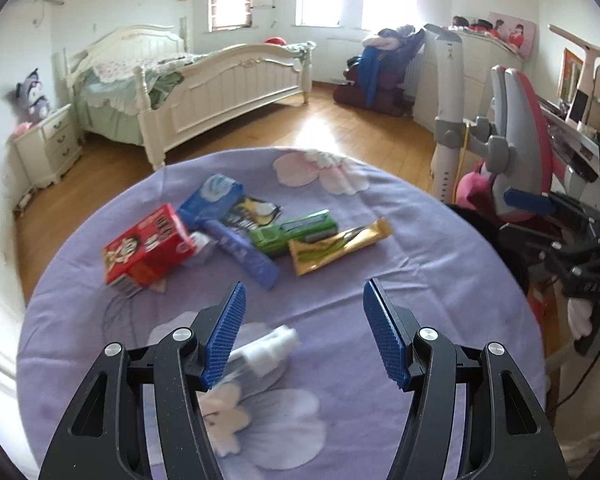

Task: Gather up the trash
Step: 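Grasp the gold wrapper with the right tool while the left grasps the spray bottle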

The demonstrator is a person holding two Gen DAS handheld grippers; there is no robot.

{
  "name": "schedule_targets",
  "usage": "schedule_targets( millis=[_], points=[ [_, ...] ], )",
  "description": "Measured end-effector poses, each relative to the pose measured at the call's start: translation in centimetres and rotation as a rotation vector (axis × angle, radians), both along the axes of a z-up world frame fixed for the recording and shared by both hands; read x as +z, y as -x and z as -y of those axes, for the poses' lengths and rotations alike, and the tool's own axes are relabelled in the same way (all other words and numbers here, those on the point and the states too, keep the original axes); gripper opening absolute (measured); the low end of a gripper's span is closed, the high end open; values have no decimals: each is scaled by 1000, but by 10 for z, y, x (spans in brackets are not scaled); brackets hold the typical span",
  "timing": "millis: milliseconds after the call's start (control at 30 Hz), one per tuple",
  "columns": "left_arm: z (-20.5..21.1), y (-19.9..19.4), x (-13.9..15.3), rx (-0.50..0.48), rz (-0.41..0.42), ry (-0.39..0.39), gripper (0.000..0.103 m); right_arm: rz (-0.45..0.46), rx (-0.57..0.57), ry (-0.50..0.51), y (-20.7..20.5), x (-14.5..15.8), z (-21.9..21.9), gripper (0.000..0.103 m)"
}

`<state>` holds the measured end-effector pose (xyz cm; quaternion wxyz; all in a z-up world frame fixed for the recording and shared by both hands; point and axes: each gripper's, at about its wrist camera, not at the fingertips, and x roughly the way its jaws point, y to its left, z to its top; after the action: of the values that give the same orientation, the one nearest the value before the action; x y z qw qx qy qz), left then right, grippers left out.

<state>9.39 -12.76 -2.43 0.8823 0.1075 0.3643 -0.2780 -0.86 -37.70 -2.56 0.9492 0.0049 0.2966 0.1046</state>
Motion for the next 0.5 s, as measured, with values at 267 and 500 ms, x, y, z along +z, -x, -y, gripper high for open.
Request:
schedule_targets(
  millis=[267, 500],
  points=[
    [-31, -8, -26, -146, -41, -86, 61, -125, 241, 88, -60, -7, -52, 70],
    [-23, -21, -45, -219, -69, -128, 61, -220, 384, 142, -108, -29, -70, 67]
  ],
)
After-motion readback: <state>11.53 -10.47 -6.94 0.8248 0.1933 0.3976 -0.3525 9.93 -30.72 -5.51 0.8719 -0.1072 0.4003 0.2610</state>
